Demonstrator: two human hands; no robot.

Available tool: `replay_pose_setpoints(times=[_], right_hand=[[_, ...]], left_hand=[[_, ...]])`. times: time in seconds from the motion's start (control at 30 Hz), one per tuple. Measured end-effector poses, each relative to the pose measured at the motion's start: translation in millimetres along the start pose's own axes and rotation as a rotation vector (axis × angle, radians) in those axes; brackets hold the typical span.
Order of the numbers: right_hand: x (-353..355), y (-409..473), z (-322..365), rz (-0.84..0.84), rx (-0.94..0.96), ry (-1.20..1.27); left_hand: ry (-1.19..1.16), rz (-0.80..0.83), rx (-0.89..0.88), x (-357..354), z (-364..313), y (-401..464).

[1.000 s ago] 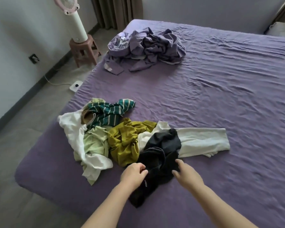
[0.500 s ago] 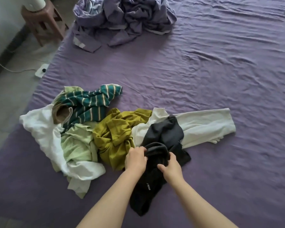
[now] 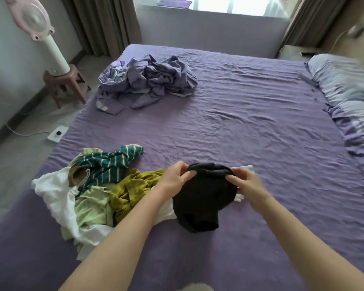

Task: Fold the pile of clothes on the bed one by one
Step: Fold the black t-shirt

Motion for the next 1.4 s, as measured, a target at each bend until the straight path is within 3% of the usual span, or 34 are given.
replay_pose_setpoints(times=[0.33,0.53,0.77,0.97,1.03,1.17,1.3,1.4], right_hand=[[151,-74,53,-0.168,0.232,0.111],[222,-122,59,-0.217,0.331,0.179],[273,-162,56,-0.104,0.458,0.156],[289,-179,71,-0.047,0.501,0.250],[291,-183,80,-0.020,0.529,0.209],[293,-189,97,0.048,0.626,0.050],[299,-189,122,-0.324,0.751,-0.485],[305,-192,142,-0.405,0.825,-0.577]], left_hand=[[-0.032,-0.142,-0.265,-83,-154,-43],[-0.087,-0.134,-0.356,-132,-211,-76],[-0.173,-0.114,-0.390,-187,-262,-108],[0.020,-0.104,-0.381,-209,-289,-114],[0.019,-0.095,-0.388,-213,-293,-117],[-0.198,-0.113,-0.425,-214,-301,-126],[-0.210,-0.097,-0.503,-197,-309,-132],[-0.127,-0.134,-0.519,-181,-313,-132]])
Point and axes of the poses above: each hand's wrist, its own y-axis towards the middle knuckle, its own x-axis out of the back of the hand, z = x × y, the point moved 1 cm from there along y, towards the middle knuckle, and after that the axes turned 12 degrees about -y, right-handed, at the moved point
